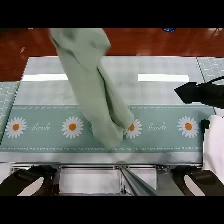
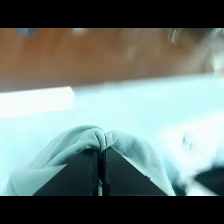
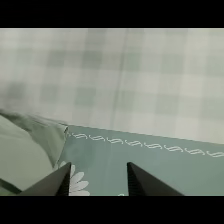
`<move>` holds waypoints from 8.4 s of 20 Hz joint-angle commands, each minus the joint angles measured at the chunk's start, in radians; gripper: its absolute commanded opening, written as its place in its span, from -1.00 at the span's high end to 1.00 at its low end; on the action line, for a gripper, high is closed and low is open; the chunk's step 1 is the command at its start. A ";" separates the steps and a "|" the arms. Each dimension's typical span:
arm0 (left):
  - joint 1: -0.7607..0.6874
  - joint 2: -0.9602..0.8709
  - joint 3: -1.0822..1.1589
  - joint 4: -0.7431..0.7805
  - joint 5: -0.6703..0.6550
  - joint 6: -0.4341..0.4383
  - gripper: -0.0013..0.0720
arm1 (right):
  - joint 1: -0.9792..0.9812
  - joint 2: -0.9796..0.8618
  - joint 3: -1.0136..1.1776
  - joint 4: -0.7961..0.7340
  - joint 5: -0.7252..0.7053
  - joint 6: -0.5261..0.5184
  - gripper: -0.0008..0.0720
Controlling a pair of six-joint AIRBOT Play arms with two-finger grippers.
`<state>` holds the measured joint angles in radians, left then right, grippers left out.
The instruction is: Fold the shirts.
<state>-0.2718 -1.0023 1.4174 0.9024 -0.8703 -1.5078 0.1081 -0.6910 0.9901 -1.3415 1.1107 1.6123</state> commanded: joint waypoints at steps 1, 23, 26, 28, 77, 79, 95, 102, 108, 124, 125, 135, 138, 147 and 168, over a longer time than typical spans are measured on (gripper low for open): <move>-0.057 0.037 -0.385 0.003 0.061 -0.004 0.92 | 0.001 0.000 0.000 -0.004 -0.008 0.007 -0.14; 0.563 0.035 -1.073 -0.283 -0.264 0.267 -0.41 | -0.504 -0.235 -0.463 0.493 -0.037 -0.272 -0.14; 0.482 0.003 -1.093 -0.311 -0.198 0.266 -0.41 | -0.401 -0.235 -0.463 0.494 -0.053 -0.275 -0.14; 0.388 -0.028 -1.093 -0.343 -0.111 0.265 -0.41 | -0.352 -0.235 -0.463 0.494 -0.083 -0.254 -0.14; 0.837 0.167 0.207 -0.454 -0.212 0.220 0.92 | -0.315 -0.298 0.830 0.524 0.203 -0.236 0.91; 0.893 0.213 0.273 -0.419 -0.216 0.220 0.92 | -0.351 -0.204 0.832 0.415 0.229 -0.235 0.91; 0.539 0.388 0.075 0.224 -0.461 0.026 0.92 | -0.367 0.163 0.214 0.411 0.449 -0.111 0.91; 0.425 -0.102 -0.184 0.151 -0.198 0.086 0.92 | -0.366 -0.098 -0.197 0.441 0.043 -0.281 0.91; 0.330 -0.486 -0.060 0.053 0.076 0.082 0.92 | -0.366 -0.647 -0.092 0.854 -0.228 -0.476 0.91; 0.771 -0.348 -0.407 0.058 -0.468 0.176 -0.42 | -0.724 -0.607 -0.005 0.527 0.101 -0.389 -0.14; 0.770 -0.320 -0.496 0.058 -0.443 0.193 -0.42 | -0.724 -0.546 -0.106 0.498 0.060 -0.362 -0.14; 0.727 -0.317 -0.829 -0.181 -0.254 0.266 -0.41 | -0.724 -0.248 -0.412 0.509 -0.003 -0.375 -0.14; 0.621 -0.352 -0.829 -0.181 -0.241 0.266 -0.41 | -0.724 -0.248 -0.412 0.537 0.003 -0.375 -0.14; 0.565 -0.365 -0.803 -0.192 -0.222 0.270 0.92 | -0.724 -0.302 -0.412 0.204 -0.036 -0.135 -0.14; 0.565 -0.307 -0.623 -0.197 -0.307 0.267 0.92 | -0.435 -0.663 -0.050 0.702 0.025 -0.402 0.91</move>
<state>0.2928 -1.3457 0.6952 0.7113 -1.1118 -1.2385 -0.3664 -1.3643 0.7921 -0.6746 1.0290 1.2438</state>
